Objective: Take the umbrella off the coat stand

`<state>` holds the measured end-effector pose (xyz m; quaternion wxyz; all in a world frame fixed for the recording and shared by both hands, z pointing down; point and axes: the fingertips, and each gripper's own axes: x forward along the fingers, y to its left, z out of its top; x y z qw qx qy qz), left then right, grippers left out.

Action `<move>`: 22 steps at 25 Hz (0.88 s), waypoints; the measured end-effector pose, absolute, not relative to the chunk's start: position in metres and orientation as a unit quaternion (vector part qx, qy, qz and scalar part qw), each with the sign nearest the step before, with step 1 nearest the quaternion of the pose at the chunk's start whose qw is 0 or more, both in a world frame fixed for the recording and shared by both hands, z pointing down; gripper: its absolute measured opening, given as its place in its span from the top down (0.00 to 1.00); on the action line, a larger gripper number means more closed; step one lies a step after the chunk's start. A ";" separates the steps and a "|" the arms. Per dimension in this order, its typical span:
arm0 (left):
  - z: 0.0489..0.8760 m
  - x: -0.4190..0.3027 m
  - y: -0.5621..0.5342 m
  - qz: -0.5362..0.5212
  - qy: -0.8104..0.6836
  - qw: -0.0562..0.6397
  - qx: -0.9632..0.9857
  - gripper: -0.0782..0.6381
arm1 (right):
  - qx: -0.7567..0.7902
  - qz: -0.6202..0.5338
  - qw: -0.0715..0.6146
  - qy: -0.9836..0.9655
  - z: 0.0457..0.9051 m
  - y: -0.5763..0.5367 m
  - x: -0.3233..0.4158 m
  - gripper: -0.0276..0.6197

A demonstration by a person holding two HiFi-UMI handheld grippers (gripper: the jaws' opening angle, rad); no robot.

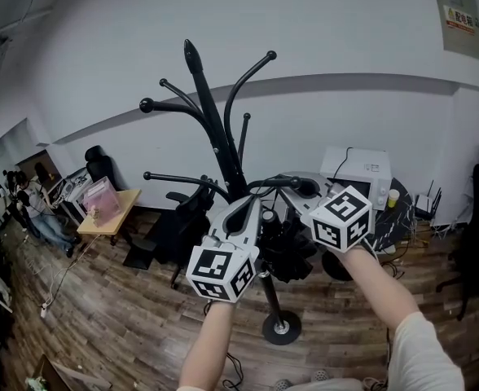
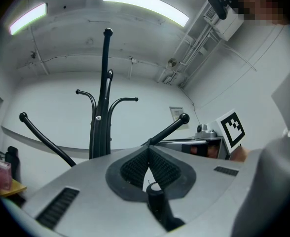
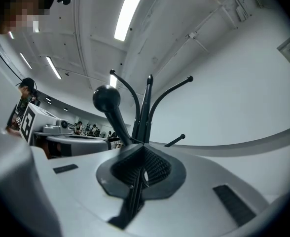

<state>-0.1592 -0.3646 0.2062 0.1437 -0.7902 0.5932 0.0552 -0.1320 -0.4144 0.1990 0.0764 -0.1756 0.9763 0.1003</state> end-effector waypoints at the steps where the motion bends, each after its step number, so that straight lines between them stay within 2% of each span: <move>1: 0.205 -0.159 -0.364 0.057 0.594 0.145 -0.789 0.86 | -0.176 0.102 0.077 0.976 0.198 -0.414 -0.130 0.95; 22: 0.172 -0.128 -0.356 0.056 0.572 0.185 -0.797 0.86 | -0.198 0.136 0.101 0.966 0.168 -0.406 -0.096 0.94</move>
